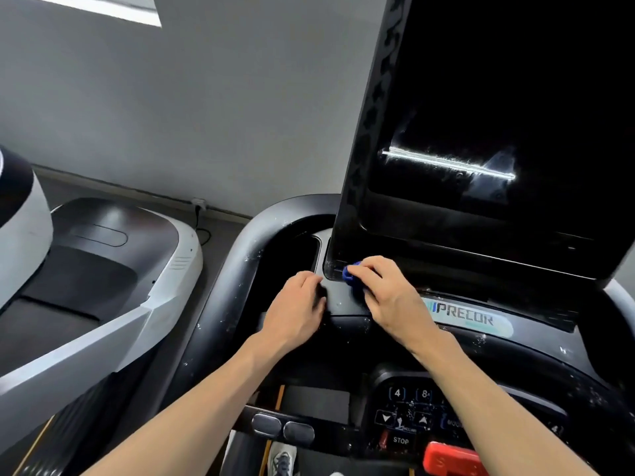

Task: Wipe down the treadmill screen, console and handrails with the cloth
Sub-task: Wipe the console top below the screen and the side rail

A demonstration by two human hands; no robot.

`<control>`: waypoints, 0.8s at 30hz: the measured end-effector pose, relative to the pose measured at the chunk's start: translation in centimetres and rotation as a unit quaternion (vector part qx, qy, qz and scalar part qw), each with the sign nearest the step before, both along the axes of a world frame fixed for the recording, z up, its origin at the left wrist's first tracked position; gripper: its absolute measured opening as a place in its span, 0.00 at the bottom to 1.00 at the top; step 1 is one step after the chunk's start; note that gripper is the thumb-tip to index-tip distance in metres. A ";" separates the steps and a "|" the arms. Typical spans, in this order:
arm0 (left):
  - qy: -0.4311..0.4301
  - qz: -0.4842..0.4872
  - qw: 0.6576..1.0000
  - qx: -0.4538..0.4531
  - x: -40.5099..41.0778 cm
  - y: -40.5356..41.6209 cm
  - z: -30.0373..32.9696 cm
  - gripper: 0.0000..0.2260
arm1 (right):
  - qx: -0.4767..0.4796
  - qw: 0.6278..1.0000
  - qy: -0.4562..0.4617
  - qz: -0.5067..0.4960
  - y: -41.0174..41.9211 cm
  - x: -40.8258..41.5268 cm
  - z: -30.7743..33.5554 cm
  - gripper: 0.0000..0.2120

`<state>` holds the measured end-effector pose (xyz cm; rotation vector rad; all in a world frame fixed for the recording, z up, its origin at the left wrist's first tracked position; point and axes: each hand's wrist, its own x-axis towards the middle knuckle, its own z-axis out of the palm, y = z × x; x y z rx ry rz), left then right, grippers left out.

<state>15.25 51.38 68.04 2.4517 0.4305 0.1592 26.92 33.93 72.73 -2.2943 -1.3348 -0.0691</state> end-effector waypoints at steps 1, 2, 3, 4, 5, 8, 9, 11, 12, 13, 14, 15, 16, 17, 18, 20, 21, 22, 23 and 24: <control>0.008 -0.008 1.000 0.013 0.0 0.0 -0.3 0.21 | -0.035 0.999 -0.001 0.000 -0.2 0.4 -1.0 0.18; 0.016 -0.016 0.999 0.023 -0.1 0.0 -0.5 0.23 | -0.056 0.998 0.003 -0.003 -0.7 0.8 -1.7 0.16; 0.023 -0.024 0.999 0.029 -0.1 0.0 -0.8 0.26 | -0.066 0.998 -0.003 -0.003 -1.2 1.0 -2.2 0.14; 0.026 -0.032 0.999 0.034 -0.1 0.1 -1.2 0.28 | -0.072 0.997 -0.014 0.000 -1.6 1.2 -2.7 0.13; 0.030 -0.042 0.998 0.035 0.0 0.2 -1.5 0.28 | -0.071 0.997 -0.031 0.006 -2.0 1.2 -3.0 0.13; 0.018 -0.039 0.998 0.052 0.4 0.0 -2.0 0.27 | -0.045 0.996 -0.058 0.045 -1.6 1.4 -3.9 0.13; 0.012 -0.037 0.997 0.061 0.6 0.0 -2.2 0.26 | -0.040 0.994 -0.078 0.067 -0.6 1.6 -4.0 0.12; 0.002 -0.041 0.996 0.075 0.7 0.1 -2.7 0.25 | -0.047 0.984 -0.136 0.106 2.1 2.1 -4.2 0.13; -0.003 -0.044 0.996 0.080 0.7 0.3 -3.1 0.24 | -0.050 0.978 -0.166 0.119 3.4 2.4 -4.3 0.14; -0.001 -0.047 0.995 0.083 0.6 0.5 -3.6 0.24 | -0.053 0.973 -0.190 0.122 4.4 2.6 -4.5 0.13; 0.003 -0.050 0.995 0.090 0.5 0.7 -4.0 0.24 | -0.060 0.970 -0.206 0.111 4.8 2.5 -4.8 0.10; 0.008 -0.051 0.994 0.099 0.6 0.8 -4.3 0.25 | -0.066 0.971 -0.213 0.084 4.6 2.4 -5.2 0.07; 0.012 -0.050 0.993 0.104 0.6 0.8 -4.6 0.25 | -0.067 0.975 -0.205 0.049 4.1 2.1 -5.6 0.07; 0.016 -0.048 0.993 0.104 0.6 0.7 -4.7 0.25 | -0.066 0.978 -0.197 0.017 3.4 1.8 -6.0 0.08; 0.017 -0.047 0.994 0.101 0.7 0.6 -4.7 0.25 | -0.066 0.979 -0.193 -0.001 2.9 1.5 -6.2 0.10; 0.016 -0.040 0.995 0.086 0.6 0.2 -4.6 0.25 | -0.089 0.973 -0.214 0.002 2.8 1.2 -5.9 0.13; 0.013 -0.035 0.996 0.079 0.6 0.1 -4.6 0.25 | -0.111 0.964 -0.240 0.010 3.3 1.1 -5.6 0.15; 0.011 -0.028 0.997 0.071 0.5 0.0 -4.5 0.25 | -0.132 0.955 -0.266 0.015 4.1 1.1 -5.1 0.16; 0.009 -0.019 0.998 0.064 0.5 -0.1 -4.4 0.25 | -0.145 0.947 -0.286 0.010 5.1 0.9 -4.7 0.16; 0.006 -0.012 0.998 0.057 0.4 -0.2 -4.3 0.25 | -0.151 0.945 -0.292 -0.008 6.1 0.6 -4.4 0.15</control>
